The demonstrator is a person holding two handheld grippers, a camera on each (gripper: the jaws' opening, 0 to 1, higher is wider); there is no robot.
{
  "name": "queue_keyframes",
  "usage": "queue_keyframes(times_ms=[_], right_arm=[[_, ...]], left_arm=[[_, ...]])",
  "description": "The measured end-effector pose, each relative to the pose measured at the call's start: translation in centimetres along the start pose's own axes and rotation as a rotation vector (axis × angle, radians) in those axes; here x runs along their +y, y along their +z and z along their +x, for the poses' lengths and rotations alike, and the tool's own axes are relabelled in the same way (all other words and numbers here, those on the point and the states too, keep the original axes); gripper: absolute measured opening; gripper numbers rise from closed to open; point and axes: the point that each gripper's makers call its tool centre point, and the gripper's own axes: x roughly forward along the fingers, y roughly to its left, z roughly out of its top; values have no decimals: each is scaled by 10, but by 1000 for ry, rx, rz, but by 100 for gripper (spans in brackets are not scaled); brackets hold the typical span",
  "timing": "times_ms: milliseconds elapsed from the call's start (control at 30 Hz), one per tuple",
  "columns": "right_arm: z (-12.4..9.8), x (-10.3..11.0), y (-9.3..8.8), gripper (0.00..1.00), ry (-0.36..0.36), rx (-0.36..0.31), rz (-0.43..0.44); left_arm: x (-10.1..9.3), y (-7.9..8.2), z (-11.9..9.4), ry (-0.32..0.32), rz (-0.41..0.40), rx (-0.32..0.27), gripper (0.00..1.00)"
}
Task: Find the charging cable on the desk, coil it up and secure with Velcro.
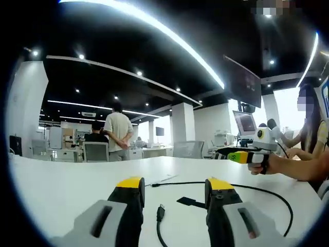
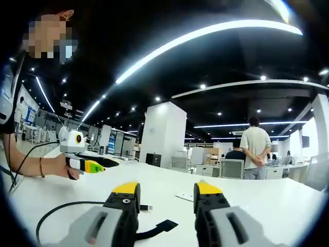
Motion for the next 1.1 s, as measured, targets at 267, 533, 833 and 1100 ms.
queue_keyframes(times_ms=[267,533,833,1100], right_arm=[[3,5,-2,42,12,4,12],[5,9,-8,42,24,25,0],[3,8,-4,42,26,12,-1],[2,7,-4,42,24,12,-5]], left_arm=[[2,2,-2,8,-6,-13,47],[-1,1,0,-2,-8,-5,47],[-1,-3,0,-1,-9,5,47],[-2,-3,0,-2,-7,4,47]])
